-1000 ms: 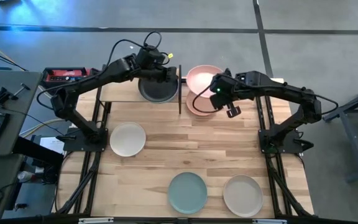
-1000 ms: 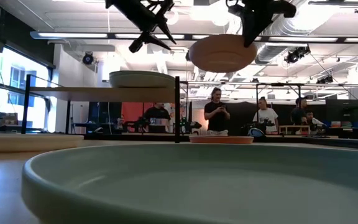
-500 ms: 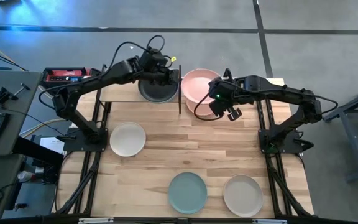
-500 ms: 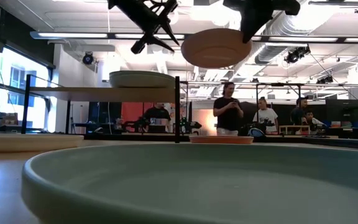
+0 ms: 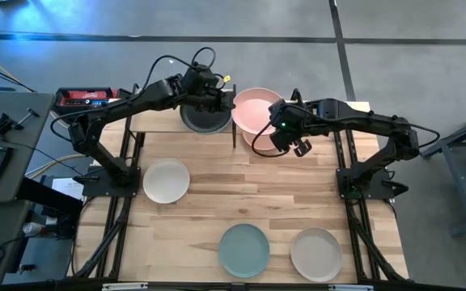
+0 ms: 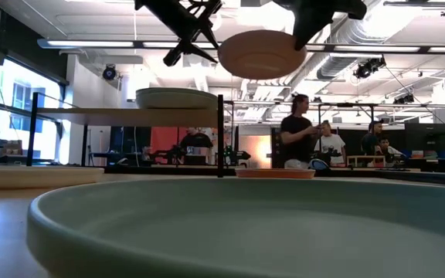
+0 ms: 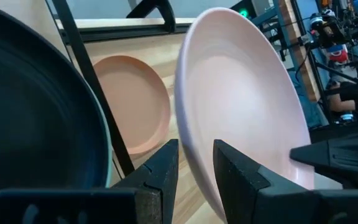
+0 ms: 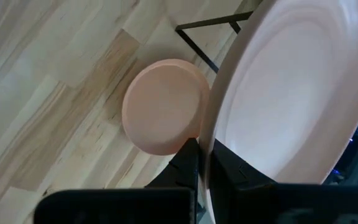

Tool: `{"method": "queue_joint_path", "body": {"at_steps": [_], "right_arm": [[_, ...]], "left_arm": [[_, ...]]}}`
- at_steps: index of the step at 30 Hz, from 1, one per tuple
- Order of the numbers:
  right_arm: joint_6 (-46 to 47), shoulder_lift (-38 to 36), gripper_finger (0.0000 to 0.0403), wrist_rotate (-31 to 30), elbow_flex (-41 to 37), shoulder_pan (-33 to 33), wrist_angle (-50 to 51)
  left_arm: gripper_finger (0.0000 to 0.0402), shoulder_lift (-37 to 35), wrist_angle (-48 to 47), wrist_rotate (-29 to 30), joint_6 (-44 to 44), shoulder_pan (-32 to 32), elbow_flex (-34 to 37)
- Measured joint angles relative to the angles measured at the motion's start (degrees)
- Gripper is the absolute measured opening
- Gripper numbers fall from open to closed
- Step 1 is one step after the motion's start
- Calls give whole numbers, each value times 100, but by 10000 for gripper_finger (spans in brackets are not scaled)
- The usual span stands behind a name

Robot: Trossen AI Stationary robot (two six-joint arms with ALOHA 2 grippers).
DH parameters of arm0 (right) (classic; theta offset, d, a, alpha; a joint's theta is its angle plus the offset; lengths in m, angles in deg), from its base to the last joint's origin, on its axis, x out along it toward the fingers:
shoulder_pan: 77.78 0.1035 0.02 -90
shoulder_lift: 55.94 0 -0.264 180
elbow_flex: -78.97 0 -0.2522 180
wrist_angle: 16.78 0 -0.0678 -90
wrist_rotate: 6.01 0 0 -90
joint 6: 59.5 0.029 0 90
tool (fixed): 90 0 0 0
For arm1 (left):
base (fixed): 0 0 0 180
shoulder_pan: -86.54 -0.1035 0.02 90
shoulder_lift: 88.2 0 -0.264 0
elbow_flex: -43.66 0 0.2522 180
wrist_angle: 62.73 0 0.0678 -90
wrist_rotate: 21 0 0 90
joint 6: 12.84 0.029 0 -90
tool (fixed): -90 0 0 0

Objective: Place and stack plates onto a shelf
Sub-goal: Stack the light orange plate on top of the black plate on the shelf

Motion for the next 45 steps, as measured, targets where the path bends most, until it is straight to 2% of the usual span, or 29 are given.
{"method": "queue_joint_path", "body": {"at_steps": [5, 14, 26, 29, 34, 39, 45], "right_arm": [[-16, 2, 0, 0, 0, 48, -186], [-13, 2, 0, 24, 0, 82, -288], [1, 2, 2, -147, 0, 149, -286], [25, 2, 15, -346, 0, 204, -297], [36, 2, 62, -711, 0, 242, -344], [163, 2, 98, -661, 153, 322, -335], [746, 2, 109, -481, 715, 329, -73]], "left_arm": [[79, 0, -10, 83, 114, 0, 0], [8, 0, -8, 185, 476, -4, 0], [4, 2, -14, 184, 541, -4, 0], [3, 2, -23, 184, 510, -4, 0], [2, 2, -76, 146, 547, -23, 0], [1, -11, -85, 166, 648, -146, 0], [1, -39, -115, 159, 830, -424, 0]]}}
